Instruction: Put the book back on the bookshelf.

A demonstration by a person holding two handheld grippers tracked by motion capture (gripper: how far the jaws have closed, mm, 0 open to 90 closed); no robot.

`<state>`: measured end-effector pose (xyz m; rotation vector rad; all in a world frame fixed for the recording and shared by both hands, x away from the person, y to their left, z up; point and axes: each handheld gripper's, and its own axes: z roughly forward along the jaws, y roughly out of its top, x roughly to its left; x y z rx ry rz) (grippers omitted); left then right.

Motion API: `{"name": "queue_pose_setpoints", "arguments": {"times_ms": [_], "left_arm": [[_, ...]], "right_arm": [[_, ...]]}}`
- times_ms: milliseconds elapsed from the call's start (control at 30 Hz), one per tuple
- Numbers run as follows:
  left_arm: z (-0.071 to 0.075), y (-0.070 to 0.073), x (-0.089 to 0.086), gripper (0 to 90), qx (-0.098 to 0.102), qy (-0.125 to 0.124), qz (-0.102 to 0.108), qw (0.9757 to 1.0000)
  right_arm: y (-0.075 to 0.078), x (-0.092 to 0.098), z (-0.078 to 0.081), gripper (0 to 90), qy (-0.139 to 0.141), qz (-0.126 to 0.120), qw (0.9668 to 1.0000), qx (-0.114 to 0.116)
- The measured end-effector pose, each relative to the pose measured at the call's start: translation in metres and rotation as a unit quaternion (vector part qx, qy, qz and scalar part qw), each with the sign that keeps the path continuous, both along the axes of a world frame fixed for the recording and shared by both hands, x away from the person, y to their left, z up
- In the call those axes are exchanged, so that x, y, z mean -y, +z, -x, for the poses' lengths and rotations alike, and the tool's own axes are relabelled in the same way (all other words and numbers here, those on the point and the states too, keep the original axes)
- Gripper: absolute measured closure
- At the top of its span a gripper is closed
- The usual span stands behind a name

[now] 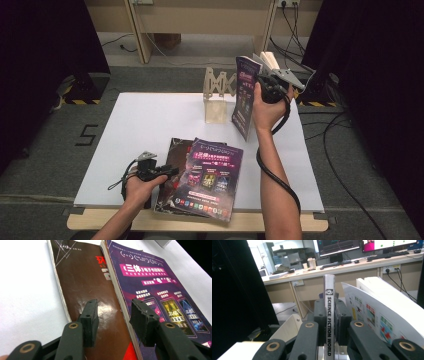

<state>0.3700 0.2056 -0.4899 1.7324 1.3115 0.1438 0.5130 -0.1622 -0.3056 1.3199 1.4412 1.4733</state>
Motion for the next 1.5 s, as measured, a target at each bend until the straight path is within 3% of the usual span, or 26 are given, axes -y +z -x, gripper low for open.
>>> {"name": "queue_pose_setpoints", "arguments": {"times_ms": [267, 367, 633, 833, 1033, 1500], "left_arm": [[0.001, 0.0, 0.001, 56.6, 0.001, 0.001, -0.002, 1.0], [0.001, 0.0, 0.001, 56.6, 0.0, 0.0, -0.003, 1.0], [0.001, -0.001, 0.001, 56.6, -0.001, 0.002, -0.001, 1.0], [0.002, -0.001, 0.001, 56.6, -0.001, 0.001, -0.002, 1.0], [0.002, 0.0, 0.001, 56.6, -0.001, 0.001, -0.001, 1.0], [0.002, 0.0, 0.001, 56.6, -0.002, 0.002, 0.001, 1.0]], "right_arm": [[-0.007, 0.01, 0.022, 82.8, 0.005, 0.016, 0.9999, 0.004], [-0.012, 0.013, 0.031, 82.6, 0.005, 0.011, 0.9999, 0.008], [-0.032, 0.02, 0.041, 82.5, -0.001, -0.005, 1.0, 0.004], [-0.035, 0.021, 0.049, 82.4, 0.007, 0.004, 0.9999, 0.007], [-0.04, 0.023, 0.057, 81.0, 0.01, -0.003, 0.9999, 0.009], [-0.033, 0.023, 0.056, 75.1, 0.026, -0.013, 0.9994, 0.019]]}}
